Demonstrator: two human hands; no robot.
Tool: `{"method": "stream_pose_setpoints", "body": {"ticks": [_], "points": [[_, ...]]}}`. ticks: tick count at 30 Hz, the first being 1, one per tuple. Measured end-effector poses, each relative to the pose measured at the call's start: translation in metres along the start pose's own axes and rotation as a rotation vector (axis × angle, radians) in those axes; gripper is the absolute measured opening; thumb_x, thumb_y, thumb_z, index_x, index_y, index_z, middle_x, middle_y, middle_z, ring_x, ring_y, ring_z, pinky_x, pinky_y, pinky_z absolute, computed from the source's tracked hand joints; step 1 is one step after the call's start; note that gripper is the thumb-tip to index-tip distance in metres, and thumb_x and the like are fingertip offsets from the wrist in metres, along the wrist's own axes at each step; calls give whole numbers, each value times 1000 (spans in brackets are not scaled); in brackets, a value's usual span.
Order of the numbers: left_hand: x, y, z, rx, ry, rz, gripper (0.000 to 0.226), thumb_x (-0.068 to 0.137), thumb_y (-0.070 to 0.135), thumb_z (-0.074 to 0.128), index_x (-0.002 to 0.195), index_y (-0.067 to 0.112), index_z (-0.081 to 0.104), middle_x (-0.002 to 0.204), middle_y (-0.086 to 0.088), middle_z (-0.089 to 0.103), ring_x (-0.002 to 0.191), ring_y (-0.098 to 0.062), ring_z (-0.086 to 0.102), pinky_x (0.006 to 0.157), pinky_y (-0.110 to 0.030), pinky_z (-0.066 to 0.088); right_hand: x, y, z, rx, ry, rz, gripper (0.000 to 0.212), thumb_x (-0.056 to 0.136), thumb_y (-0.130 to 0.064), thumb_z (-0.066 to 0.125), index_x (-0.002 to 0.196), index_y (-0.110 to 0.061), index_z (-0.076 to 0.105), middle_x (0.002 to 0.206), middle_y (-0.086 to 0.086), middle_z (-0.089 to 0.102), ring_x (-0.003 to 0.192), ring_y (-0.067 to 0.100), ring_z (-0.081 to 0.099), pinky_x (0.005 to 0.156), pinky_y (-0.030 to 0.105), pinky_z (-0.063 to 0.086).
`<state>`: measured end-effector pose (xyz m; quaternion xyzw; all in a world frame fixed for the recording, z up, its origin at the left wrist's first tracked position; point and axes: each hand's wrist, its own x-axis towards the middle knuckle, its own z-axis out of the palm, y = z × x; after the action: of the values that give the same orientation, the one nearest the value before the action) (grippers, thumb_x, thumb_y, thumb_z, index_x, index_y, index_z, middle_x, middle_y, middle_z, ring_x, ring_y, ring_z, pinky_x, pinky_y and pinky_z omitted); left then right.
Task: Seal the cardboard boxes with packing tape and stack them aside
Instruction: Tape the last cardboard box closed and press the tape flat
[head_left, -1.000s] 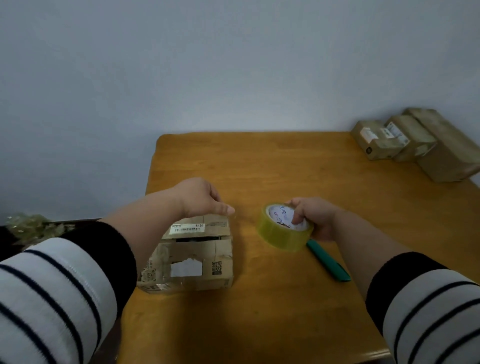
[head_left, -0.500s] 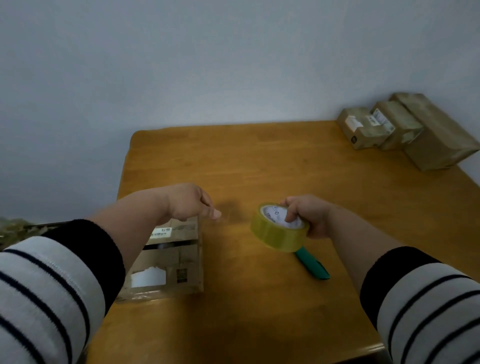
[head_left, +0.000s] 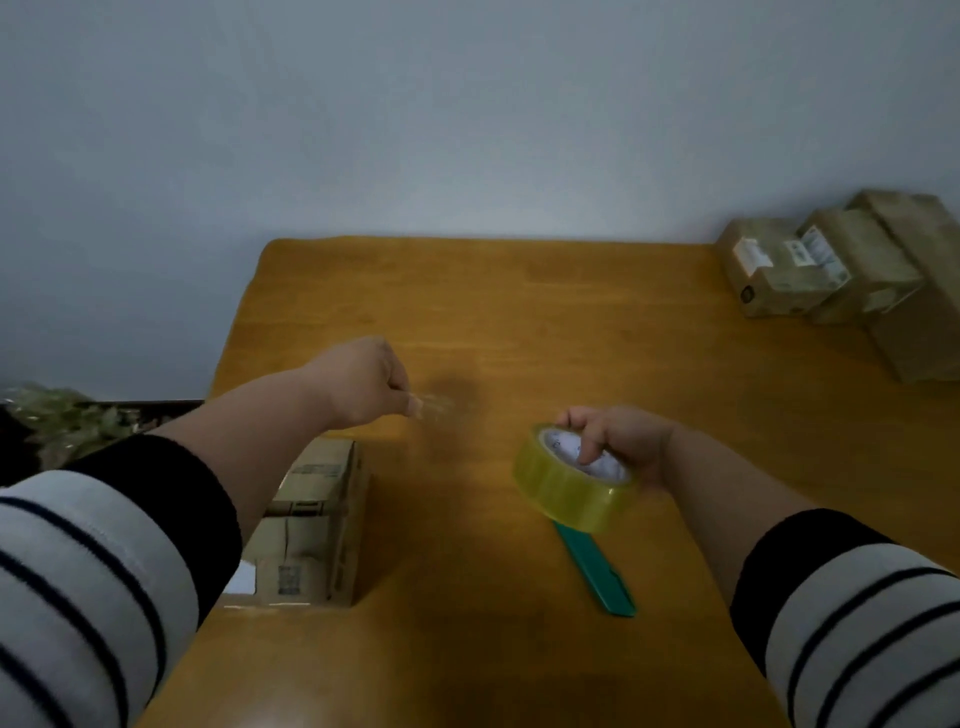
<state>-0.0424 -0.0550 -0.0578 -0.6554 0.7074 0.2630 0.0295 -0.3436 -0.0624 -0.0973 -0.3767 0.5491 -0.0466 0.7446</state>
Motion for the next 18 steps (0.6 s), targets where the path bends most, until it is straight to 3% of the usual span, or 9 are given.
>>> {"method": "stream_pose_setpoints", "body": {"ticks": [4,7,9,12,15,18], "points": [[6,-4,-2,-124,-12,-85,18,89,42,67,86,25,72,79,8,68,76,-11,62,64,-24,46,7,-6,-5,94,-128,-42,39,59,5,50,96,-6,48,84,21,68,65,27,60,52,30,51],[8,-6,-6,-200,-72,-84,9,91,37,66,83,34,67,63,4,71,58,-8,67,60,-23,46,13,-12,-3,90,-153,-50,32,63,-14,65,88,-8,47,80,18,67,62,22,57,51,28,50],[10,-7,-7,-283,-62,-85,6,90,33,69,87,38,67,58,3,68,51,-6,62,60,-24,45,17,-14,2,56,-115,-36,30,73,-30,68,87,-10,50,82,13,63,66,20,61,57,29,50],[10,-8,-7,-514,-64,-101,10,87,22,74,89,32,75,58,5,63,57,-7,58,60,-22,48,24,-14,9,-67,-66,-16,18,91,-26,62,101,-12,62,101,8,65,90,22,66,73,34,54],[7,-8,-8,-650,-108,-123,8,85,14,75,87,21,79,90,-9,71,84,-21,63,74,-30,58,26,-18,15,-212,-64,38,40,82,-31,71,115,-10,63,117,12,64,104,29,64,88,41,53],[8,-6,-11,-653,-169,-88,10,85,12,74,83,20,79,87,-8,66,84,-20,61,79,-33,60,28,-20,21,-303,-112,12,44,86,-28,68,129,-25,59,128,10,62,117,29,59,106,49,43]]}}
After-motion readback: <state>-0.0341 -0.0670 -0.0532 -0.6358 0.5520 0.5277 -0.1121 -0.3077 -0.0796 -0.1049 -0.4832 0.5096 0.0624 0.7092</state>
